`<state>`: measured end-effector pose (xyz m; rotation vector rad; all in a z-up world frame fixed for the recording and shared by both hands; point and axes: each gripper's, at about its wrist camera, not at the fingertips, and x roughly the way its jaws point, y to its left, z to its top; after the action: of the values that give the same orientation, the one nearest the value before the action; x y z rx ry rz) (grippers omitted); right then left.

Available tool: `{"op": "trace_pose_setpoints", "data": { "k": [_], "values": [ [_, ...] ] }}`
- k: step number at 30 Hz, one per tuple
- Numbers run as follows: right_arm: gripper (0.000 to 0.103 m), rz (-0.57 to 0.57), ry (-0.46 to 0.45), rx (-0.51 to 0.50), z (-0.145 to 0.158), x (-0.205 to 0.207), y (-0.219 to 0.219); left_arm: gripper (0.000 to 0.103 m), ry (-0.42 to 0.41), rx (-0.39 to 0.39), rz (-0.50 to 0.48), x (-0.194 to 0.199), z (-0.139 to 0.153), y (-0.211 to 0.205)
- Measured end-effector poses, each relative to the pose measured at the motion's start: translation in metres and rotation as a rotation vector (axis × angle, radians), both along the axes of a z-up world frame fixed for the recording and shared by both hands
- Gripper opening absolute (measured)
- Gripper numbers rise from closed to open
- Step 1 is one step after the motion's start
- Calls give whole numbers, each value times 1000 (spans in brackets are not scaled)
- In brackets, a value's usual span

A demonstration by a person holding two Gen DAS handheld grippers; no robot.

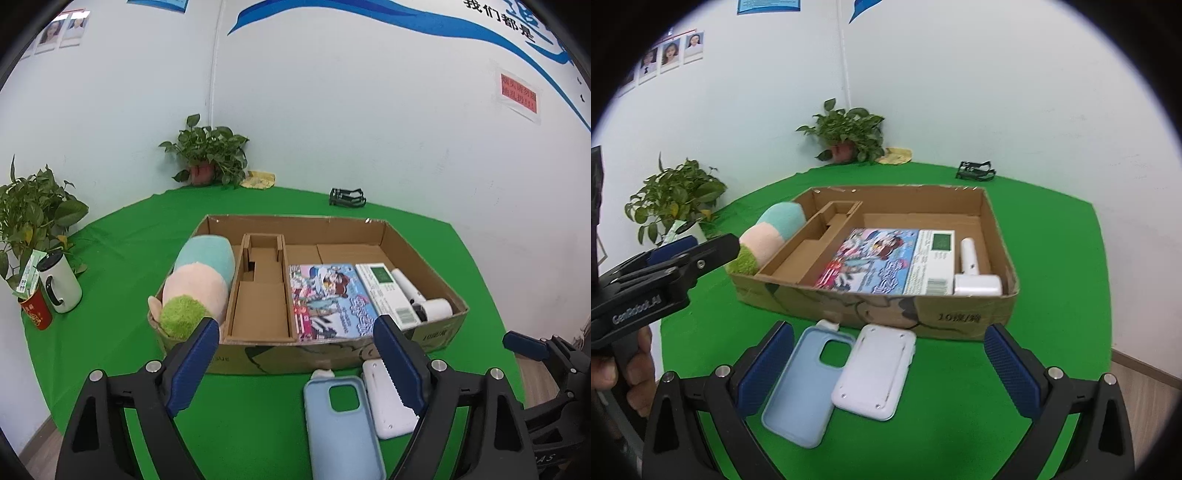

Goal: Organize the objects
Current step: 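Move the left gripper to the light blue phone case while the right gripper approaches the white case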

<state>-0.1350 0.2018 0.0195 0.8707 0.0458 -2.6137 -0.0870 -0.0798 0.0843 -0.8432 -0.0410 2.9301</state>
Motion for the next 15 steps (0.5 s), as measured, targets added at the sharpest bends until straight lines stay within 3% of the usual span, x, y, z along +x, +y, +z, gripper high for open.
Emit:
{"op": "trace_pose_setpoints", "data": {
  "k": [3,7,11,15],
  "values": [
    [102,39,-66,-10,-18,1,-3,85,-73,9,-20,0,-23,-4],
    [100,96,-174,-23,-46,7,-10,80,-228,73,-50,-2,-62,-14],
    [95,143,-244,-14,-65,14,-25,67,-368,138,-95,-4,-99,-20],
    [88,151,-276,6,-73,12,-36,53,-423,165,-132,-5,-117,-17]
  ]
}}
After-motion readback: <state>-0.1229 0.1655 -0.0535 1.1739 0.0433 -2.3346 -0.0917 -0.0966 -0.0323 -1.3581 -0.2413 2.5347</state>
